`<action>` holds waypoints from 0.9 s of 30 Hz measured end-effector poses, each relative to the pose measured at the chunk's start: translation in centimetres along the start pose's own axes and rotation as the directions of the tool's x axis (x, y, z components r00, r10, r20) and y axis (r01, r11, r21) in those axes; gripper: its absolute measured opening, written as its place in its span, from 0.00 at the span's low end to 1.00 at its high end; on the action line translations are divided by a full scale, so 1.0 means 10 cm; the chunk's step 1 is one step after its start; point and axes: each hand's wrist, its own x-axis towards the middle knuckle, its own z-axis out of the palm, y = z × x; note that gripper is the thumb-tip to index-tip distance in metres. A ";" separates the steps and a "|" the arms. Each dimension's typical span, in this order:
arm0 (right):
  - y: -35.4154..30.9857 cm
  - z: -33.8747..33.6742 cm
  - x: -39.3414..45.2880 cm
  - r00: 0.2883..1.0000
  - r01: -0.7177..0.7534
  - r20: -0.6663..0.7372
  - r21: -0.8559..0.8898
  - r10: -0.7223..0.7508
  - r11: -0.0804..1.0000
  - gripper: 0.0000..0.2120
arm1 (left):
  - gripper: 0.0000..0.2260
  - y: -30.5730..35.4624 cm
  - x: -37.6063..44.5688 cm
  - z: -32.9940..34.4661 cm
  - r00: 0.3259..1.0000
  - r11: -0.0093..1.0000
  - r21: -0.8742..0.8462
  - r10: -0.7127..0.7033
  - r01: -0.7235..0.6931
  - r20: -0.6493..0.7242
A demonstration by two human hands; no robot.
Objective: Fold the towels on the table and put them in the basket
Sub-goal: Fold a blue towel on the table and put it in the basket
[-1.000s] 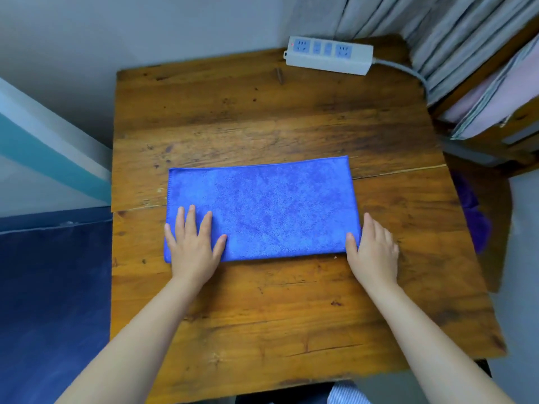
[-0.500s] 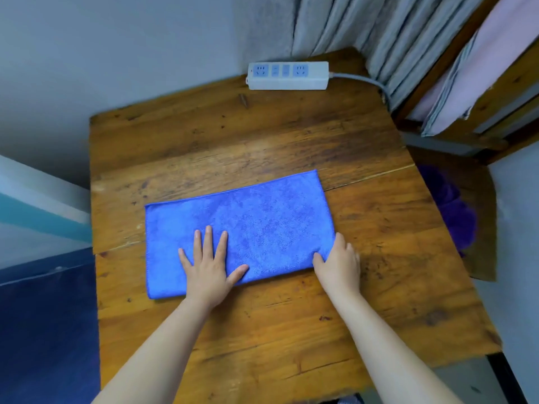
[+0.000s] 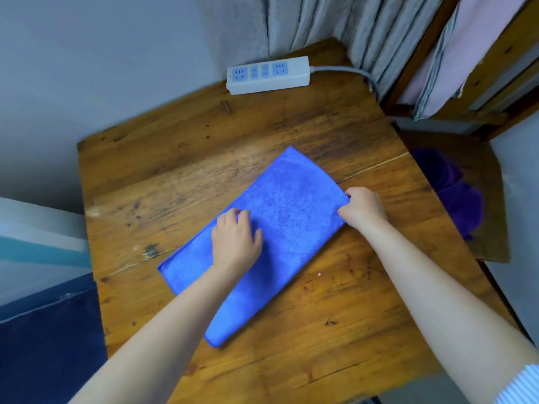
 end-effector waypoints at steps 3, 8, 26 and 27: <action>-0.02 -0.07 0.15 0.999 0.020 0.039 -0.044 -0.018 0.999 0.13 | 0.19 0.27 0.55 -0.20 0.995 0.994 -0.048 0.098 -0.098 -0.010; -0.06 -0.13 0.34 0.993 0.099 0.073 -0.057 -0.095 0.993 0.14 | 0.27 0.60 1.18 -0.36 0.954 0.957 0.037 0.284 -0.288 0.093; -0.06 -0.17 0.46 0.968 0.081 0.221 0.155 -0.114 0.985 0.12 | 0.19 0.72 1.69 -0.60 0.918 0.947 0.111 0.258 -0.302 0.301; -0.05 -0.14 0.43 0.973 0.071 0.206 0.146 -0.100 0.987 0.13 | 0.19 0.69 1.67 -0.61 0.925 0.961 0.054 0.244 -0.270 0.293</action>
